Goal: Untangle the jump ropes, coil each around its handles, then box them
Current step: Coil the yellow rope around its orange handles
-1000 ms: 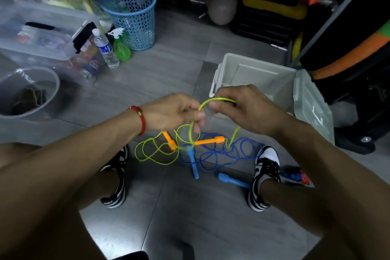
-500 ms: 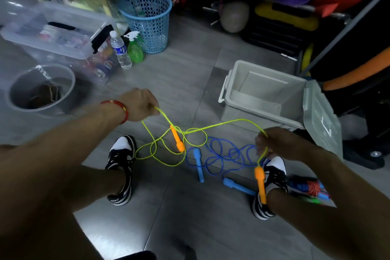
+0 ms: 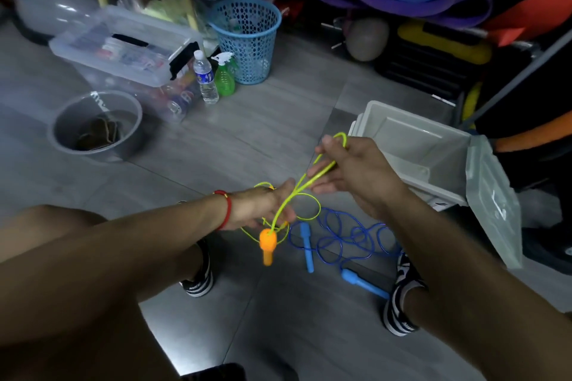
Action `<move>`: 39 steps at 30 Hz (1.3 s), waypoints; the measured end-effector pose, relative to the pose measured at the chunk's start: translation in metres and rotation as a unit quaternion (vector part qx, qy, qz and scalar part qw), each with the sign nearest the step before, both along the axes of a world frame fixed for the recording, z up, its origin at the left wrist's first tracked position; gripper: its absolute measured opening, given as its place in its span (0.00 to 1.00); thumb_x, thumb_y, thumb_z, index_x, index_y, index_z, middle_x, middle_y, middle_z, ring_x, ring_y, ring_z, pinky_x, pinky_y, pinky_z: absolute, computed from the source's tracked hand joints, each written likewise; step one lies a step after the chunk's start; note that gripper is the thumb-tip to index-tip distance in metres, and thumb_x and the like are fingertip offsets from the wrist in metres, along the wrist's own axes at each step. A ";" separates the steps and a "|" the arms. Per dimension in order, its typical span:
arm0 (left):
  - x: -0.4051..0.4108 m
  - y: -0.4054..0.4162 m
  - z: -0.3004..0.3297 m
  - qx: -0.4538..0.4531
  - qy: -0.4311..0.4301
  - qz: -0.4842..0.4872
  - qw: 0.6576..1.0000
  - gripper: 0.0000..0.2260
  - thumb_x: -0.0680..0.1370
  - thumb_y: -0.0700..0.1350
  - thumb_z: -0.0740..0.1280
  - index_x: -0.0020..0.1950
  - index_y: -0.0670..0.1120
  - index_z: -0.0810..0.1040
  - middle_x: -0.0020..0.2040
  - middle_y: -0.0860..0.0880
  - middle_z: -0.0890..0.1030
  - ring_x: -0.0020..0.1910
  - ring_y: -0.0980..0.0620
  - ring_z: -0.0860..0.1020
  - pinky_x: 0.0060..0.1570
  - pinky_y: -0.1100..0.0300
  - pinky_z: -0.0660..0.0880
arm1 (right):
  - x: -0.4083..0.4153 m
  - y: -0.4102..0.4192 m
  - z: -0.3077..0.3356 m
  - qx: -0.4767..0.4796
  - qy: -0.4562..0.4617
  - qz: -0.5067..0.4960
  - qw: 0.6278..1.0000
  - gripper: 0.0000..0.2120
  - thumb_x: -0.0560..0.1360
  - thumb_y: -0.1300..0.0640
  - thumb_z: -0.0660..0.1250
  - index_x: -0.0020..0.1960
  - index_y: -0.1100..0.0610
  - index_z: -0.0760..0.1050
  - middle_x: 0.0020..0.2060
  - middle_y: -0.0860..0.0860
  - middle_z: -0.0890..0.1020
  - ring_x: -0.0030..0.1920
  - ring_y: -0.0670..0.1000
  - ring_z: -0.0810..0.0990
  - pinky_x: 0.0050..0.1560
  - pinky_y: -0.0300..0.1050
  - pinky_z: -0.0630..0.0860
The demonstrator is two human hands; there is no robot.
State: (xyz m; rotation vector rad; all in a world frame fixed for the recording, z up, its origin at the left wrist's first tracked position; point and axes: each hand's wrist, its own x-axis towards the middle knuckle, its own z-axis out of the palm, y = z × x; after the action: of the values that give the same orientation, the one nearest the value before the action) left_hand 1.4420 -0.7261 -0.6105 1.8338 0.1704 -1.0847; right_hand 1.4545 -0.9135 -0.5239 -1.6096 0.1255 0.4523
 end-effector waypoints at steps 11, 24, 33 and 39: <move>-0.014 0.071 -0.025 -0.042 0.051 0.050 0.997 0.11 0.79 0.52 0.69 0.49 0.44 0.78 0.38 0.45 0.79 0.34 0.47 0.79 0.44 0.49 0.78 | 0.088 0.027 -0.062 0.042 0.077 -0.178 0.980 0.12 0.85 0.60 0.57 0.43 0.60 0.68 0.33 0.56 0.79 0.27 0.52 0.81 0.31 0.47 0.82; 0.024 0.093 -0.040 0.129 -0.014 0.161 0.978 0.02 0.82 0.39 0.61 0.51 0.42 0.73 0.34 0.43 0.73 0.27 0.50 0.71 0.26 0.60 0.71 | 0.106 0.049 -0.249 -0.475 0.011 0.278 0.835 0.15 0.80 0.53 0.60 0.58 0.61 0.78 0.56 0.62 0.81 0.60 0.64 0.79 0.58 0.52 0.75; 0.041 0.081 -0.044 0.159 -0.075 0.160 0.971 0.06 0.82 0.41 0.61 0.54 0.38 0.70 0.35 0.39 0.74 0.31 0.44 0.73 0.31 0.53 0.71 | 0.017 0.048 -0.335 -0.501 -0.147 0.452 0.724 0.20 0.80 0.64 0.59 0.71 0.60 0.71 0.68 0.58 0.76 0.70 0.59 0.72 0.71 0.39 0.63; 0.048 0.065 -0.025 0.142 -0.133 0.149 0.969 0.04 0.80 0.41 0.61 0.48 0.40 0.71 0.39 0.34 0.79 0.29 0.43 0.77 0.29 0.49 0.76 | 0.048 0.021 -0.244 -0.348 -0.168 0.318 0.866 0.09 0.79 0.62 0.62 0.52 0.52 0.80 0.50 0.49 0.76 0.45 0.46 0.77 0.48 0.40 0.70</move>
State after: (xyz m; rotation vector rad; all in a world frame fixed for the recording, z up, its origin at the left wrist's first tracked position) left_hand 1.4900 -0.6608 -0.6360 2.1060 0.4446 -0.6203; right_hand 1.5023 -0.8929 -0.7681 -2.4244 -0.5947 0.6639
